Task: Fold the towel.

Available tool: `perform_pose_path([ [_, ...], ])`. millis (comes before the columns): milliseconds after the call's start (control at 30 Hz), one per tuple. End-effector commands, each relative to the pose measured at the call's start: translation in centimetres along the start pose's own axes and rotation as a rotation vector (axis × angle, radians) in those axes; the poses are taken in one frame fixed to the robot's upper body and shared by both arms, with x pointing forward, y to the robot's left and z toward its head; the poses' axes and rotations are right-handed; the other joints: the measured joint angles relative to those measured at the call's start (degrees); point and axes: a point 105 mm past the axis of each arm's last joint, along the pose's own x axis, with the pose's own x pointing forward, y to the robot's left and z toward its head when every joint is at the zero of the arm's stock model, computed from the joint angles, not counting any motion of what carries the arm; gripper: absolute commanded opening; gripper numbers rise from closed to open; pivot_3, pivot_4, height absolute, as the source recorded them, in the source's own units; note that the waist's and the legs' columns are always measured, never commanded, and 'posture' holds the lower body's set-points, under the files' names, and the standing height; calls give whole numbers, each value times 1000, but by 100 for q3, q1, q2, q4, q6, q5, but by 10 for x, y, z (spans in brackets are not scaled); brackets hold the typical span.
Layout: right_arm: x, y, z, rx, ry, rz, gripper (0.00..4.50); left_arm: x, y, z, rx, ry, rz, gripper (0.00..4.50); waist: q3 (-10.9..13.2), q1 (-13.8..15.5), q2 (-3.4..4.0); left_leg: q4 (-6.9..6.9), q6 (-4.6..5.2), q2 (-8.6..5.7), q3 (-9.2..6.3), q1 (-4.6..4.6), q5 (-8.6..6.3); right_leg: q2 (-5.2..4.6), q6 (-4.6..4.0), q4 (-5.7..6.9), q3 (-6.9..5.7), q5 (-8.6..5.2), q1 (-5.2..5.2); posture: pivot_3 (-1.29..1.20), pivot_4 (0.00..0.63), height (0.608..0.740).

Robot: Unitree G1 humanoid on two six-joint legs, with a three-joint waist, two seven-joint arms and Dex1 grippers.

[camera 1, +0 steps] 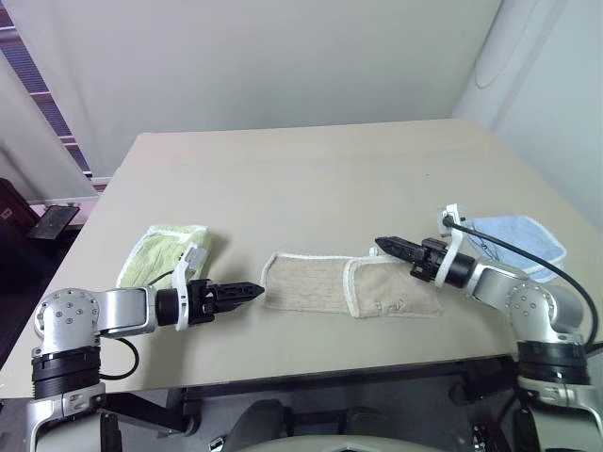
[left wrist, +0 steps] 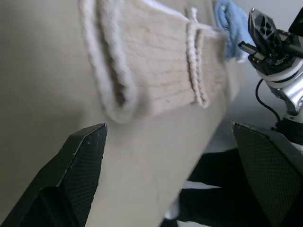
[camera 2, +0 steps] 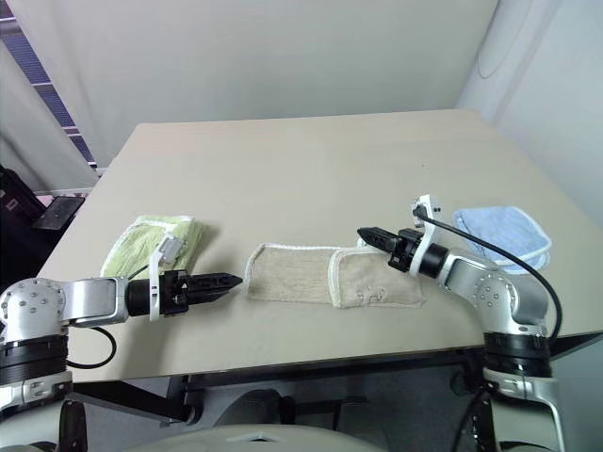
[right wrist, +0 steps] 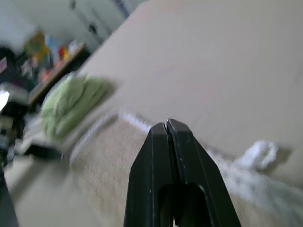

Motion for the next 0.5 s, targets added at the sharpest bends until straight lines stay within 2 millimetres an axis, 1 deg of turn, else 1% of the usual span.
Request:
perform_pose_path([
  [33, -6, 16, 8, -116, 22, 54, 0, 9, -5, -5, -23, 52, -27, 4458, 0, -5, 1, -2, 0, 0, 0, 0, 0, 0, 0, -1, 0, 0, 0, 0, 0, 740],
  [133, -12, 8, 14, -121, 15, 5, 0, 18, 1, -7, -52, 78, 14, 4458, -1, -5, 0, 1, 0, 0, 0, 0, 0, 0, -1, -2, 3, 0, 0, 0, 0, 740],
  [267, -16, 2, 19, -105, -18, -34, 0, 26, 6, -2, -73, 74, 63, 4458, -4, 20, 4, 2, 0, 0, 0, -2, 0, -1, -3, -4, 2, 1, 2, 0, 0, 740],
  [500, -19, -8, 19, -88, -59, -113, 0, 42, 3, 11, -97, 38, 83, 4458, -8, 33, 10, 2, 0, 0, 0, -4, 0, -4, -9, -19, 1, 5, 9, 0, 0, 740],
])
